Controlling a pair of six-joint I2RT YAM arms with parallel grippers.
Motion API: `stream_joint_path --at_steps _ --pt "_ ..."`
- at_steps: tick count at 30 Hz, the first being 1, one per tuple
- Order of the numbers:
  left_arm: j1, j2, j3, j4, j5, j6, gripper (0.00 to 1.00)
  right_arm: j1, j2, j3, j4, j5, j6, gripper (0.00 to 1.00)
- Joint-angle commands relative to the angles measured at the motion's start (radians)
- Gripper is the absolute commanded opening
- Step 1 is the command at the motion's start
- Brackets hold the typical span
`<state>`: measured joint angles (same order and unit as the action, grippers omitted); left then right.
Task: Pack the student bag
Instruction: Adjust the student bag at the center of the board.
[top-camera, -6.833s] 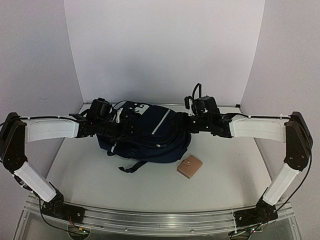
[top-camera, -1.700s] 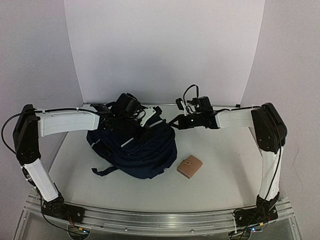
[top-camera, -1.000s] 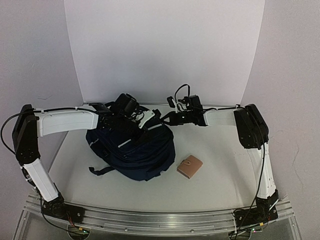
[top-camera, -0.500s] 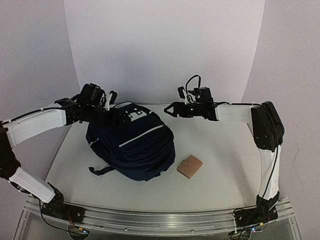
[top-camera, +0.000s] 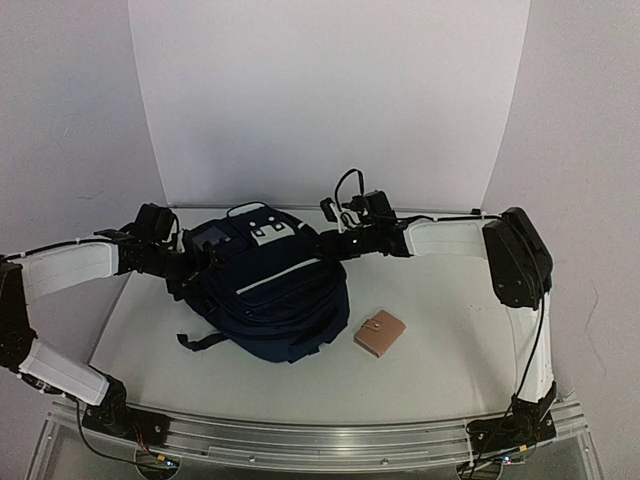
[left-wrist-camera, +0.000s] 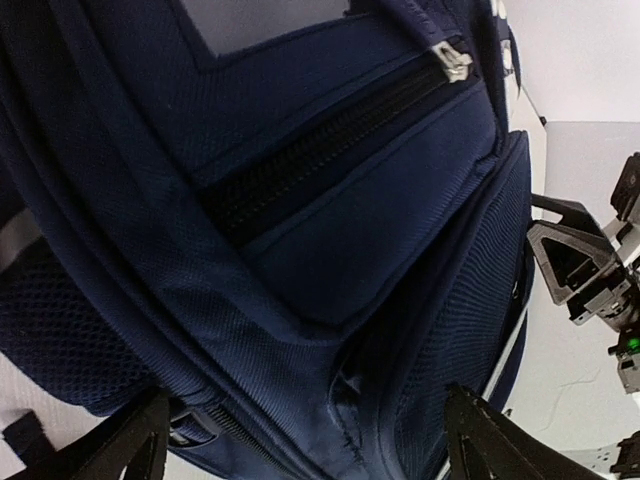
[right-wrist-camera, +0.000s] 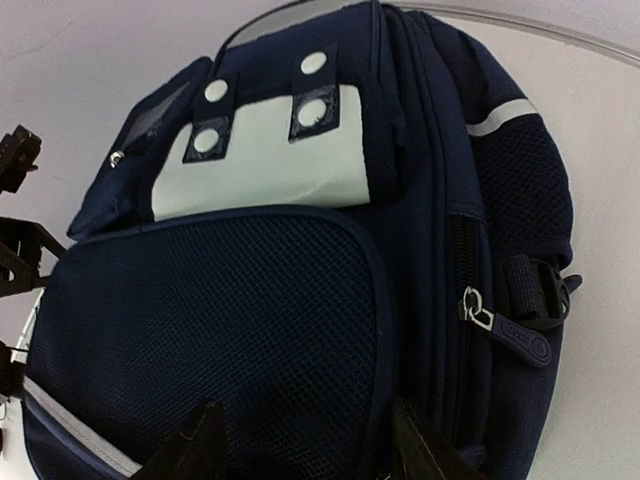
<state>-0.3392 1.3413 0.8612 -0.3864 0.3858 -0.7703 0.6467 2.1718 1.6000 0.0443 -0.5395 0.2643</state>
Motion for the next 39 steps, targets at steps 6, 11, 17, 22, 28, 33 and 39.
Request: stream_joint_path --at_steps 6,11,17,22,28,33,39 --pt "0.013 0.286 0.081 0.418 0.163 -0.033 0.8 0.072 -0.132 -0.149 -0.005 0.022 0.045 0.0" --pt "0.014 0.493 0.328 0.494 0.255 0.089 0.77 0.15 -0.25 -0.329 0.049 0.055 0.131 0.0" --pt "0.052 0.633 0.61 0.318 0.241 0.26 0.77 0.243 -0.337 -0.413 0.106 0.135 0.223 0.15" --pt "0.126 0.579 0.651 0.196 0.118 0.36 0.84 0.244 -0.43 -0.396 0.106 0.212 0.202 0.5" --pt "0.135 0.399 0.514 0.07 -0.029 0.405 0.91 0.247 -0.434 -0.413 0.076 0.137 0.096 0.54" --pt "0.135 0.27 0.327 0.058 0.004 0.317 0.92 0.276 -0.377 -0.415 0.045 0.151 0.046 0.56" --pt "0.134 0.157 0.145 0.181 0.17 0.243 0.94 0.278 -0.327 -0.431 0.039 0.182 -0.01 0.56"
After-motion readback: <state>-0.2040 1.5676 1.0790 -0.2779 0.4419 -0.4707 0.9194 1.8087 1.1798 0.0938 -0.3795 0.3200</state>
